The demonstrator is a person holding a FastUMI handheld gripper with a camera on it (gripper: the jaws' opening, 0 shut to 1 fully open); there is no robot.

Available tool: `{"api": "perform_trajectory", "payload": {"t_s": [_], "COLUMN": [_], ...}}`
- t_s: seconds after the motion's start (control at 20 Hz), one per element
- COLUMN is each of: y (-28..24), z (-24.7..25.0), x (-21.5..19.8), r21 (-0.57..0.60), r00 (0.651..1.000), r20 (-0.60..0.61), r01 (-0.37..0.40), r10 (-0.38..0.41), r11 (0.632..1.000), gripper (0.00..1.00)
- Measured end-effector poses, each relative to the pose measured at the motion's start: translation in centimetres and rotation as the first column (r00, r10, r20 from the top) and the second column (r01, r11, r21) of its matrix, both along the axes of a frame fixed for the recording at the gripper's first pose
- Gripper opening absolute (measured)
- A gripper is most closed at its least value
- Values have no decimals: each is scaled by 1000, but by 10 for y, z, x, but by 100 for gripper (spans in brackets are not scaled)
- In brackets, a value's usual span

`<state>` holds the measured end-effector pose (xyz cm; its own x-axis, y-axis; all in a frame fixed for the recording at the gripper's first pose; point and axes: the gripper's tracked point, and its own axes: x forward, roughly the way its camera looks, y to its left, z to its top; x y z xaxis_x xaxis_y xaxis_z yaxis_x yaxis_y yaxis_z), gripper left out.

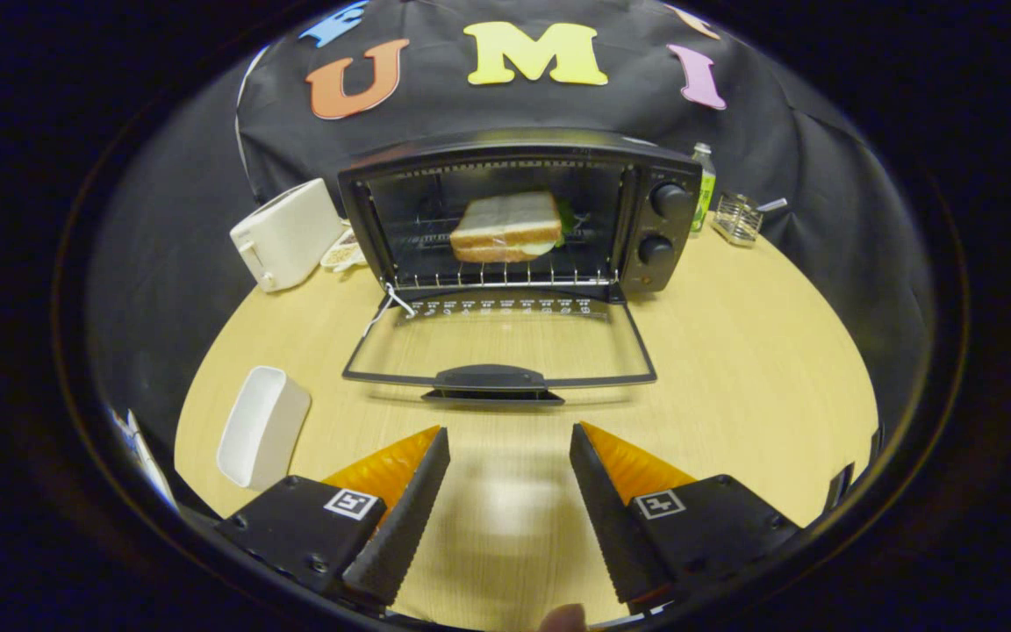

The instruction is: Open the toaster oven, put the food inside, and close the toaster oven door.

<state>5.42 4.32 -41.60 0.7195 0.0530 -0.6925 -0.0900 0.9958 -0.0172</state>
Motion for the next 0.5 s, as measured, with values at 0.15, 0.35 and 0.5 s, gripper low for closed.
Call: {"api": "perform_trajectory", "payload": {"t_s": [0.15, 0.35, 0.5], "y": [5, 7, 6], "z": [-22, -43, -45], "x": [20, 32, 34], "r21": [7, 18, -5], "r00": [1000, 999, 999], "r20": [-11, -35, -16], "r01": [10, 39, 36], "r10": [-10, -38, -36], "r11": [1000, 999, 999], "gripper": [91, 91, 91]}}
